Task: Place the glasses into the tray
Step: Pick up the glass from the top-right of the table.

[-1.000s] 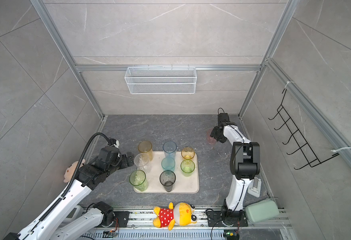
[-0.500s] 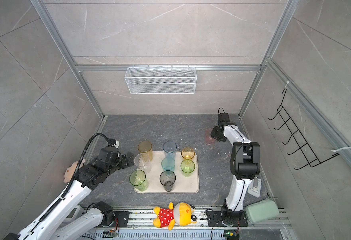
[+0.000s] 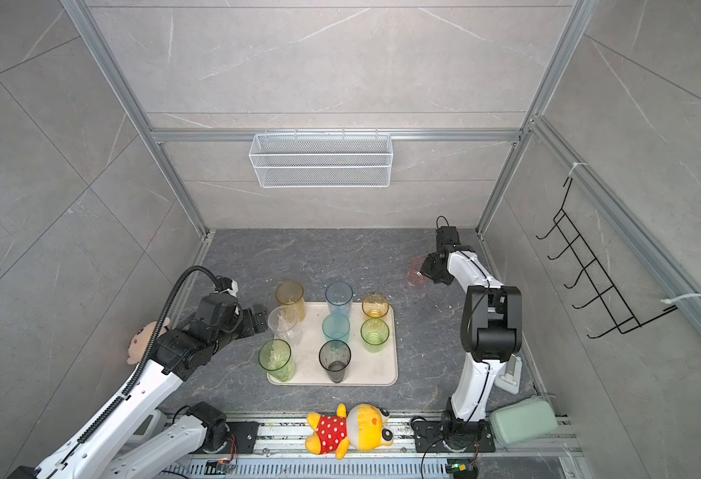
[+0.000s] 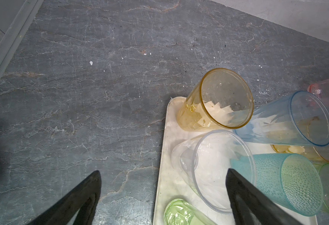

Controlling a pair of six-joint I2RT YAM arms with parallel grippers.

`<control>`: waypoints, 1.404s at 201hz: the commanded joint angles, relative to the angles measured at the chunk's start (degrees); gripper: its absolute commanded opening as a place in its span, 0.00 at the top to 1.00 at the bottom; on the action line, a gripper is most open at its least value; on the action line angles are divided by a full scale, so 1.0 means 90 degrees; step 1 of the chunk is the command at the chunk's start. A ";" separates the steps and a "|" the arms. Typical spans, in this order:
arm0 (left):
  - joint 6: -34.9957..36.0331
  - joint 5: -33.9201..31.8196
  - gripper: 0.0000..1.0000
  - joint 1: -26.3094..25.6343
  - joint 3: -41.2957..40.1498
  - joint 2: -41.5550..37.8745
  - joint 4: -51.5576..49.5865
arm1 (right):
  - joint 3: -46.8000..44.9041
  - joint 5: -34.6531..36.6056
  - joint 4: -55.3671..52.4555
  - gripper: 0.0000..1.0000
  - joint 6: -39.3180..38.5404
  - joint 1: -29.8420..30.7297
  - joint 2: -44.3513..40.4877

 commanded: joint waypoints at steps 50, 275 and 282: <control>-0.0074 0.0123 0.00 0.0031 -0.0044 -0.0126 0.0266 | -0.0278 -0.0599 -0.0497 1.00 -0.0269 0.0031 -0.1146; -0.0148 0.0360 0.00 0.0025 -0.0122 -0.0282 0.0393 | -0.0749 -0.0691 -0.2988 1.00 -0.0730 0.2053 -0.4279; -0.0152 0.0357 0.00 0.0030 -0.0153 -0.0283 0.0429 | -0.0695 -0.0695 -0.3112 1.00 -0.0777 0.2133 -0.4351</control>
